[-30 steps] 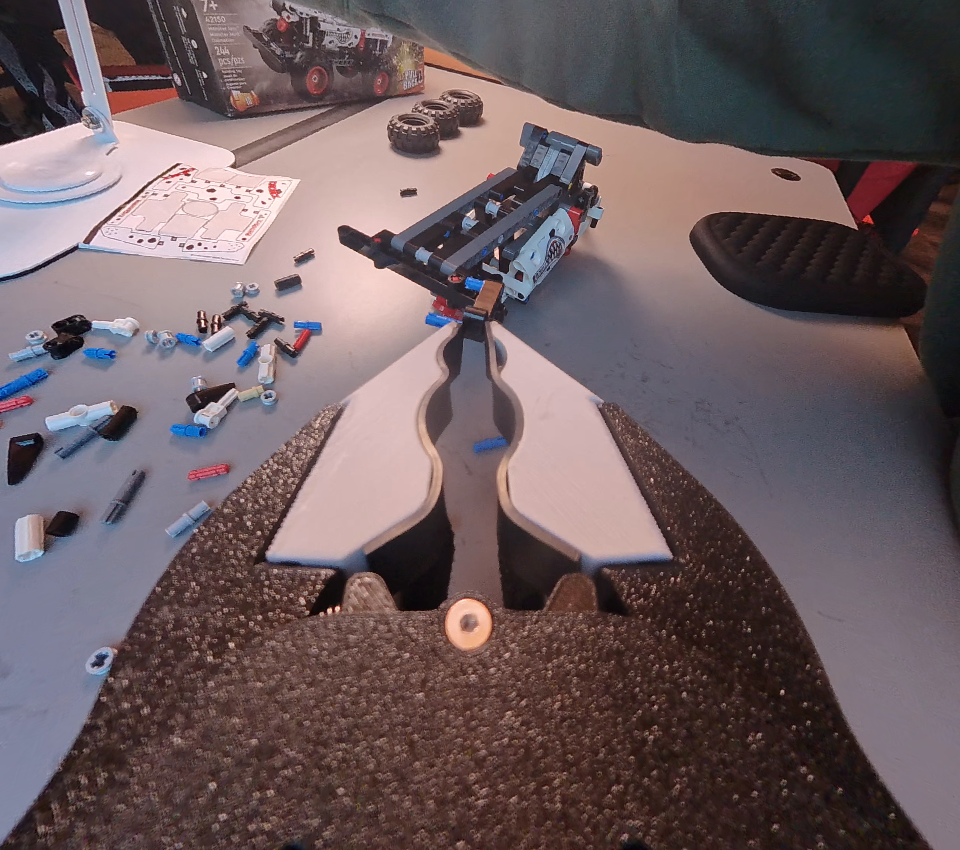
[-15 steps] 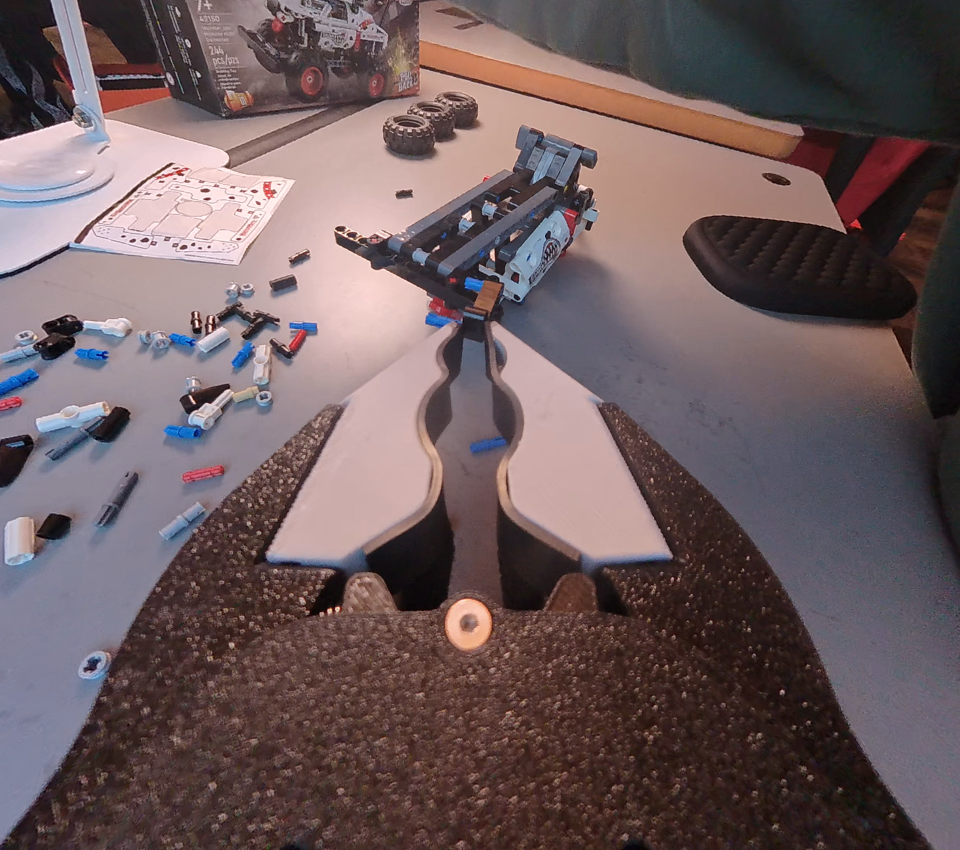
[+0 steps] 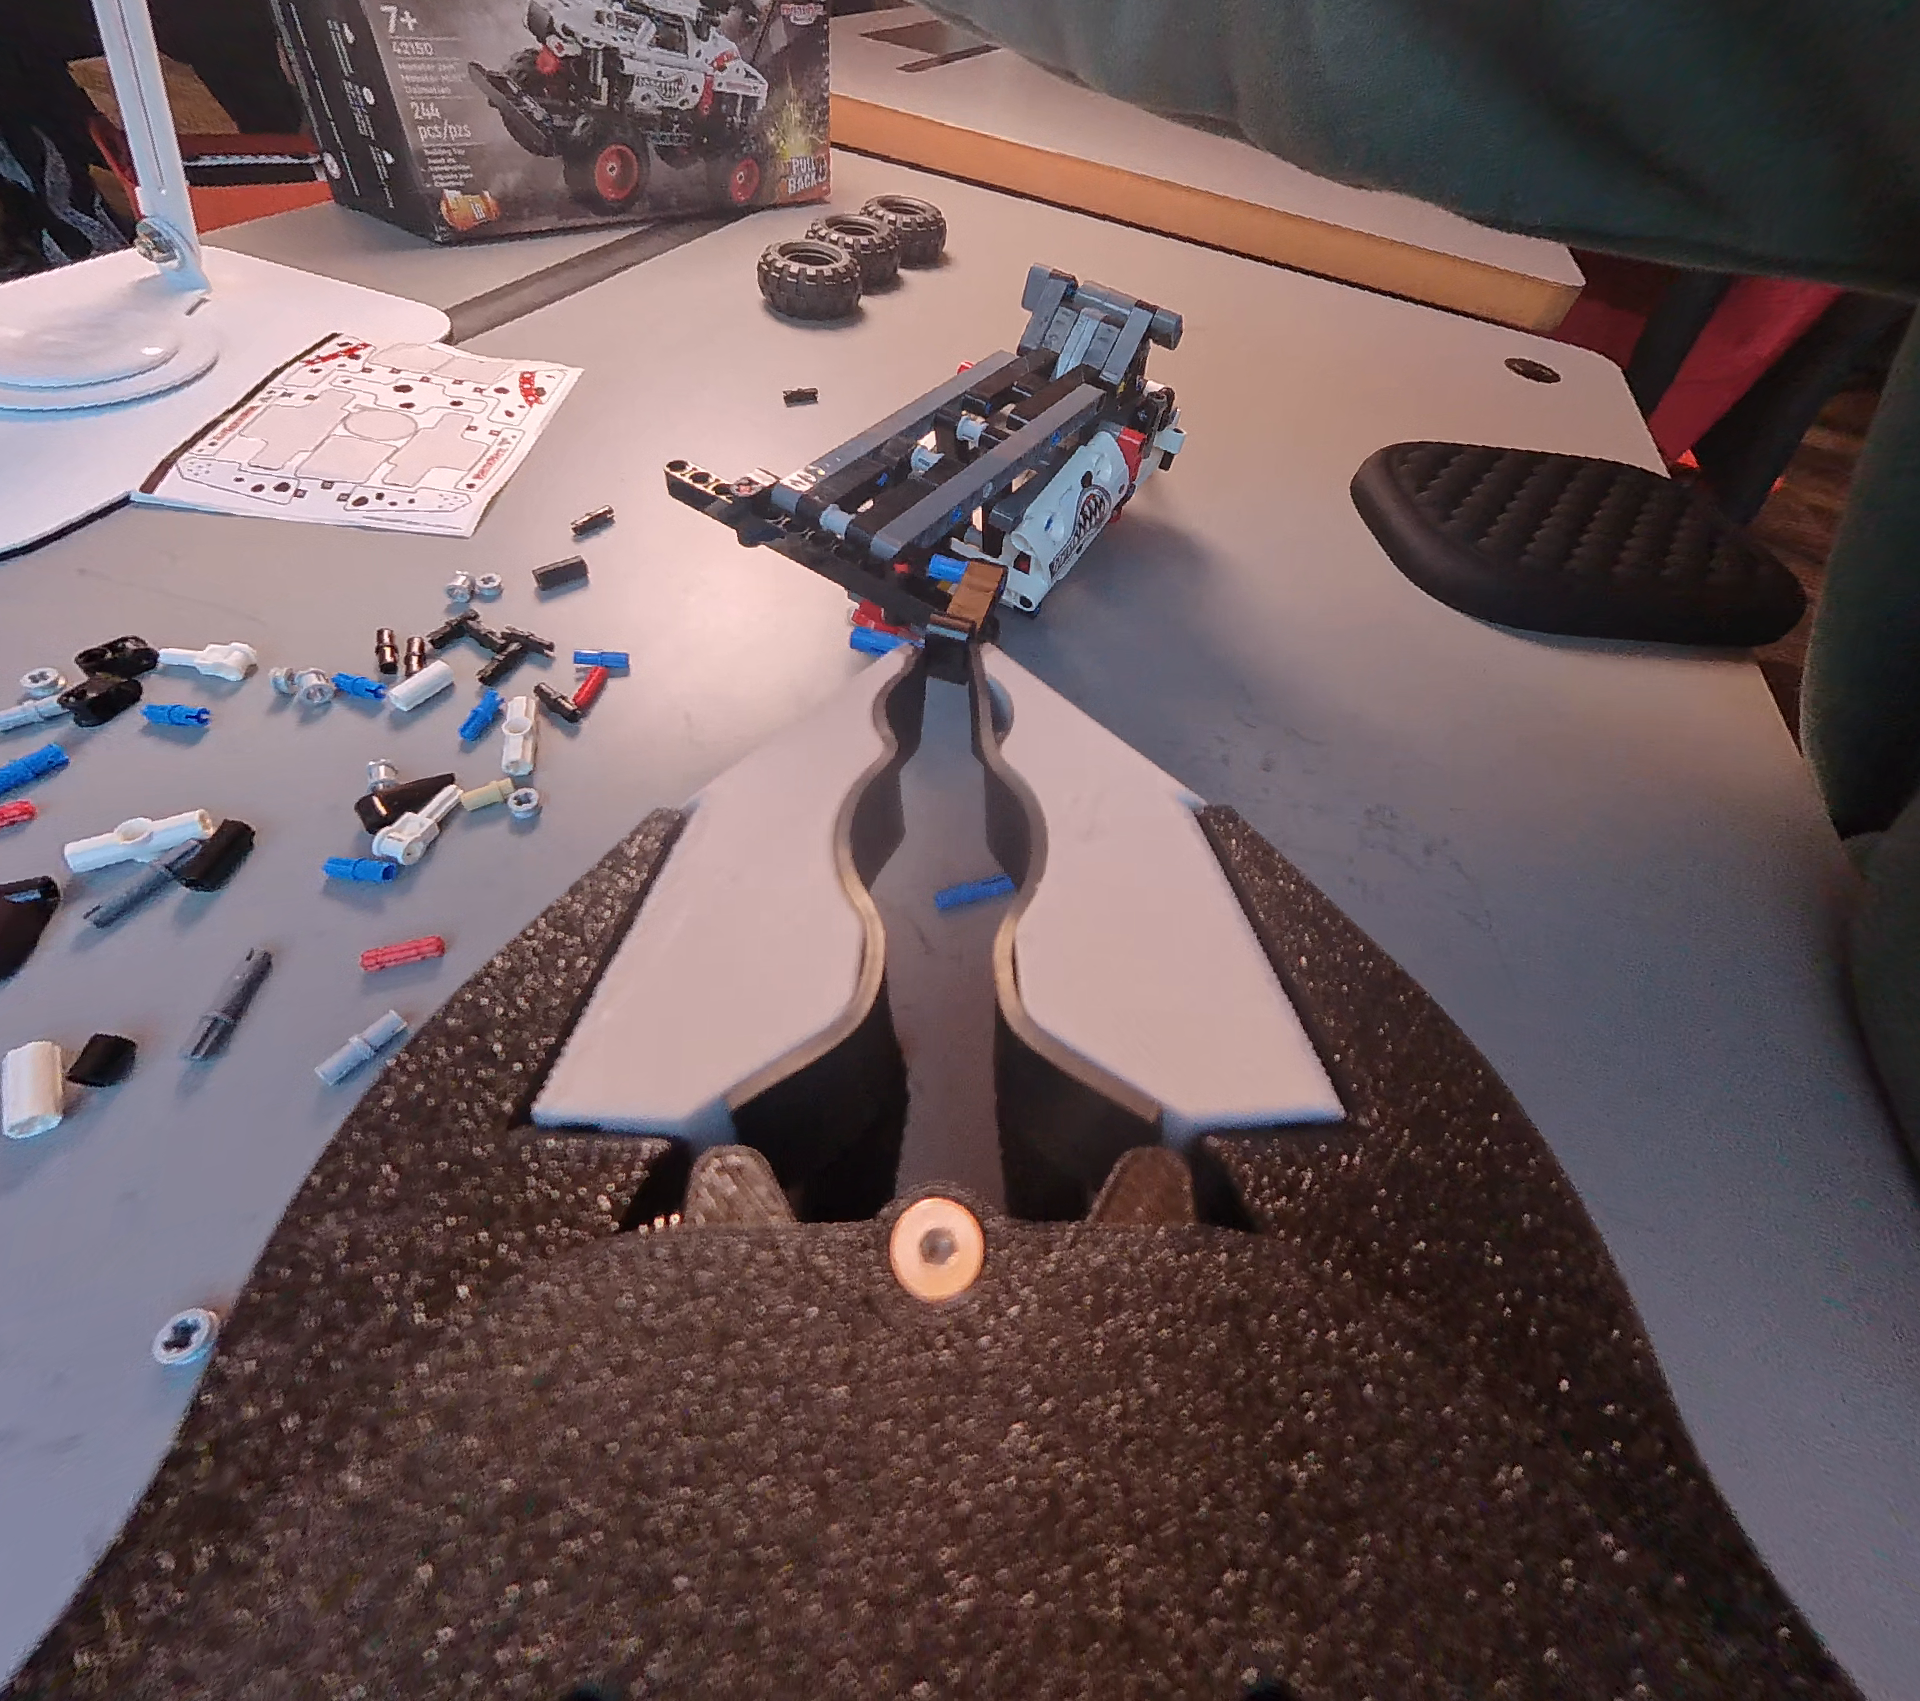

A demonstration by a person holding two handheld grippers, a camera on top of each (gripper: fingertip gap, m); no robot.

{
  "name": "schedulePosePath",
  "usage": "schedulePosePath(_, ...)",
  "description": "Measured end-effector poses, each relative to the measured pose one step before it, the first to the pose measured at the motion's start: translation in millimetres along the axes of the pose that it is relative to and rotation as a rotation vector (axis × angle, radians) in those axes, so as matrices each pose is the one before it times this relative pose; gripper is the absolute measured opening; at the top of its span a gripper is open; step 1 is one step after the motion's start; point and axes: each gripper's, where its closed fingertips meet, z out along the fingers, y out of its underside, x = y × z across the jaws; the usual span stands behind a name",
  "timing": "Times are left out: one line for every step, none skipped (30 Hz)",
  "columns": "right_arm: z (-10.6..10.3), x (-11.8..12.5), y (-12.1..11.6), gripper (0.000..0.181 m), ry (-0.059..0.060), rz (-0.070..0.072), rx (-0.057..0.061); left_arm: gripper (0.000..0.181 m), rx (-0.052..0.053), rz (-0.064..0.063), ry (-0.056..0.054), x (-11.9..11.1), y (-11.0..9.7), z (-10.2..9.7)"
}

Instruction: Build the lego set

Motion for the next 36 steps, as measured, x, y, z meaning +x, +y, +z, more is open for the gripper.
schedulePosePath(-0.20,-0.12,0.56,0.000,-0.0007,0.0003,-0.0023,0.008,-0.0005,0.0001,0.0005,0.09,0.04,0.10)
schedulePosePath(-0.06,0.03,0.41,0.000,0.0002,-0.0007,-0.0006,0.008,-0.0008,0.0007,0.0003,0.15,0.21,0.07)
schedulePosePath(0.06,-0.40,0.55,0.000,-0.0015,-0.0001,-0.0017,0.008,-0.0007,0.0007,0.0002,0.10,0.06,0.14)
schedulePosePath(0.21,-0.37,0.33,0.000,-0.0009,-0.0006,-0.0006,0.008,-0.0003,0.0007,-0.0004,0.03,0.07,-0.05)
schedulePosePath(0.26,-0.07,0.48,0.000,0.0006,-0.0009,-0.0015,0.008,-0.0001,0.0001,-0.0003,-0.05,0.01,0.00)
schedulePosePath(0.38,0.06,0.27,0.000,0.0008,0.0008,-0.0001,0.008,0.0000,-0.0008,0.0000,-0.03,0.00,-0.05)
schedulePosePath(0.11,-0.04,0.03,0.000,-0.0009,0.0025,0.0007,0.008,0.0004,-0.0011,-0.0001,-0.21,0.04,-0.10)
schedulePosePath(0.02,0.25,0.04,0.000,0.0005,0.0013,0.0008,0.008,0.0005,-0.0005,-0.0001,-0.01,-0.03,-0.10)
schedulePosePath(-0.19,0.24,0.04,0.000,0.0006,0.0007,0.0009,0.008,0.0000,-0.0004,0.0003,-0.01,0.00,-0.05)
schedulePosePath(-0.45,0.08,0.41,0.000,-0.0002,0.0016,0.0004,0.008,-0.0005,-0.0002,0.0005,0.03,0.04,0.05)
schedulePosePath(-0.75,0.50,0.38,0.000,0.0013,0.0023,0.0013,0.008,-0.0008,0.0002,0.0008,0.12,0.18,0.10)
schedulePosePath(-1.14,0.44,0.40,0.000,0.0007,0.0038,0.0024,0.008,-0.0008,0.0006,0.0002,0.02,0.08,0.08)
schedulePosePath(-1.61,0.39,0.42,0.000,0.0000,0.0053,0.0037,0.008,-0.0001,0.0007,0.0002,0.13,-0.05,-0.06)
schedulePosePath(-2.06,0.36,0.35,0.000,0.0007,0.0031,0.0047,0.008,0.0003,-0.0003,0.0001,0.01,-0.01,-0.11)
schedulePosePath(-2.24,0.42,0.86,0.000,0.0023,-0.0018,0.0042,0.008,0.0009,-0.0004,-0.0003,-0.11,-0.19,-0.15)
schedulePosePath(-2.26,-0.32,1.55,0.000,-0.0002,-0.0067,0.0010,0.007,0.0010,-0.0003,-0.0001,-0.15,-0.23,-0.06)
schedulePosePath(-2.14,-0.77,2.42,0.000,-0.0011,-0.0084,-0.0016,0.008,0.0002,-0.0004,0.0002,-0.03,-0.02,-0.04)
schedulePosePath(-2.06,-0.59,2.14,0.000,0.0013,-0.0081,0.0008,0.008,-0.0005,-0.0001,0.0002,0.12,0.06,0.02)
schedulePosePath(-1.82,-1.03,1.98,0.000,-0.0011,-0.0071,0.0016,0.008,-0.0010,0.0005,0.0001,-0.06,0.18,0.17)
schedulePosePath(-1.68,-0.91,1.86,0.000,-0.0004,-0.0054,0.0011,0.008,-0.0012,0.0010,0.0000,0.17,0.25,0.10)
schedulePosePath(-1.41,-0.47,1.65,0.000,0.0013,-0.0037,0.0000,0.008,-0.0016,0.0007,0.0002,0.11,0.35,0.26)
schedulePosePath(-1.08,-0.39,1.38,0.000,0.0001,-0.0016,0.0005,0.008,-0.0016,0.0001,-0.0002,0.02,0.25,0.18)
schedulePosePath(-0.88,-0.27,1.12,0.000,-0.0001,0.0004,0.0009,0.008,-0.0009,0.0000,-0.0001,-0.06,0.26,0.20)
schedulePosePath(-0.69,0.40,0.89,0.000,0.0028,0.0012,0.0010,0.008,-0.0008,-0.0001,-0.0002,0.00,0.18,0.10)
schedulePosePath(-0.49,0.39,0.69,0.000,0.0023,0.0007,0.0014,0.008,-0.0005,-0.0003,0.0001,-0.04,0.14,0.07)
schedulePosePath(-0.41,0.65,0.63,0.000,0.0026,0.0014,0.0011,0.008,-0.0005,-0.0003,-0.0005,-0.07,0.16,-0.01)
schedulePosePath(-0.40,0.70,0.10,0.000,0.0037,0.0006,0.0027,0.008,-0.0002,-0.0002,-0.0001,-0.06,0.10,0.09)
schedulePosePath(-0.33,0.84,0.04,0.000,0.0043,0.0010,0.0034,0.008,0.0000,0.0000,-0.0001,-0.02,0.00,0.00)
schedulePosePath(-0.22,0.70,0.05,0.000,0.0033,0.0016,0.0024,0.008,0.0000,-0.0002,-0.0002,-0.06,0.03,-0.13)
schedulePosePath(-0.07,0.72,0.10,0.000,0.0036,0.0016,0.0017,0.008,0.0007,-0.0003,0.0000,-0.05,-0.19,-0.03)
schedulePosePath(0.04,0.85,0.32,0.000,0.0048,0.0011,0.0004,0.008,0.0004,-0.0007,0.0004,-0.07,-0.05,-0.08)
schedulePosePath(-0.08,0.54,0.17,0.000,0.0036,0.0004,0.0018,0.008,0.0004,-0.0006,0.0001,-0.12,-0.04,-0.08)
schedulePosePath(0.10,0.19,0.16,0.000,0.0018,0.0013,0.0015,0.008,0.0006,0.0000,-0.0003,0.01,-0.05,-0.04)
schedulePosePath(0.06,0.32,0.22,0.000,0.0023,0.0006,0.0011,0.008,0.0004,0.0001,-0.0002,-0.06,-0.13,-0.13)
schedulePosePath(0.16,0.25,0.17,0.000,0.0020,0.0002,0.0002,0.008,0.0003,-0.0003,-0.0001,-0.08,-0.04,-0.03)
schedulePosePath(0.14,0.44,-0.08,0.000,0.0033,0.0009,0.0015,0.008,0.0006,-0.0004,-0.0002,-0.11,-0.15,-0.17)
